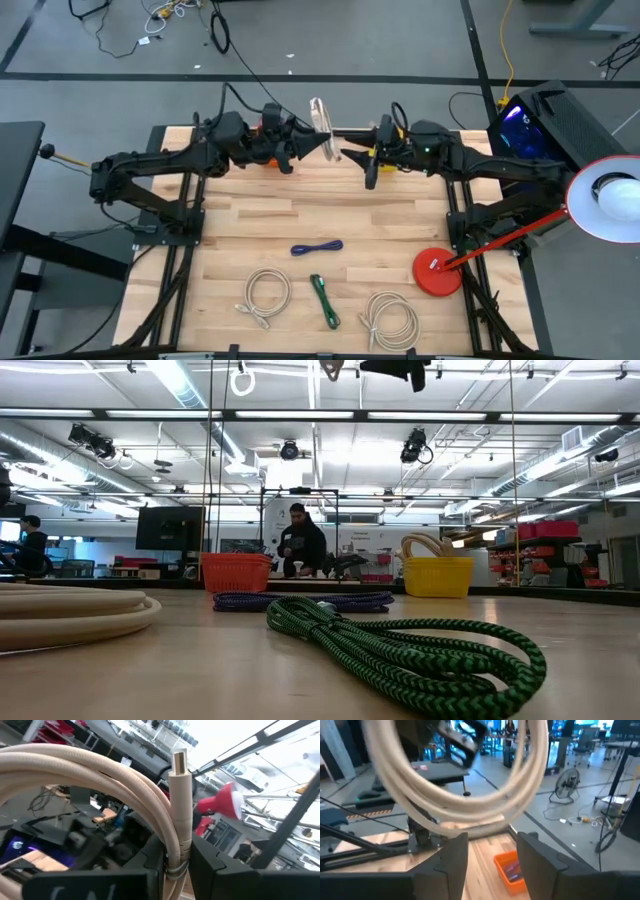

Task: Pick & Place USB Port
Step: Put the brown HDMI cable into the yellow bin

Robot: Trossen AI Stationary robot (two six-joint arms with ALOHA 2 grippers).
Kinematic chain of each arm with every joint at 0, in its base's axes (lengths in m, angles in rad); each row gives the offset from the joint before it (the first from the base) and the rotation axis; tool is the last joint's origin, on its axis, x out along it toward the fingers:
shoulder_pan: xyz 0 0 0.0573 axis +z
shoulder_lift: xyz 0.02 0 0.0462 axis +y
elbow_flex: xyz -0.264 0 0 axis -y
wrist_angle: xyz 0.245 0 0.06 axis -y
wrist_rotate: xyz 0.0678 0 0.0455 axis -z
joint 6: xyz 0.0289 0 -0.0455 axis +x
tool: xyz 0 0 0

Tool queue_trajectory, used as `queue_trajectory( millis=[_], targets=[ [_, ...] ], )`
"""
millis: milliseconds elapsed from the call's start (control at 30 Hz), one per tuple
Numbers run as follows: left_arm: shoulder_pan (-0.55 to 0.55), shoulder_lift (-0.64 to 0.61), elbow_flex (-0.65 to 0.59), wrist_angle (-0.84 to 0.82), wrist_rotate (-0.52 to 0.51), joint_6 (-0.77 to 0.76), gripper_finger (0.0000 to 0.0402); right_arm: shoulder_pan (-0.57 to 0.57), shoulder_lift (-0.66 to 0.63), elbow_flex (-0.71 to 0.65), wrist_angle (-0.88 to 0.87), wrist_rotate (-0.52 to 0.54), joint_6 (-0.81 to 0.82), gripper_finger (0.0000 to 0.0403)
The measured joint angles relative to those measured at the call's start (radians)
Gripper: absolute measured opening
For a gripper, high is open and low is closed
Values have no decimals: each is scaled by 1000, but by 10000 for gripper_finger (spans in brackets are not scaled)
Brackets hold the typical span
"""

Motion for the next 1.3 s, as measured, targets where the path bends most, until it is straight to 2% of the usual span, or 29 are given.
queue_trajectory(
  millis=[100,300,467,567,1000,1300],
  targets=[
    [1,2,0,-27,-20,1,59,-4,-18,0,11,-4,-11,168],
    [18,2,0,-53,-33,2,59,17,-27,0,-6,-109,-41,171],
    [24,11,0,-43,-53,2,59,44,-7,0,55,-111,-37,190],
    [22,24,0,-41,-51,-12,59,54,-6,0,86,-57,-39,197],
    [3,37,0,28,-65,-31,59,83,39,0,181,-102,-38,196],
    [-24,37,0,32,-76,-27,58,85,69,0,240,-64,-49,196]
  ],
)
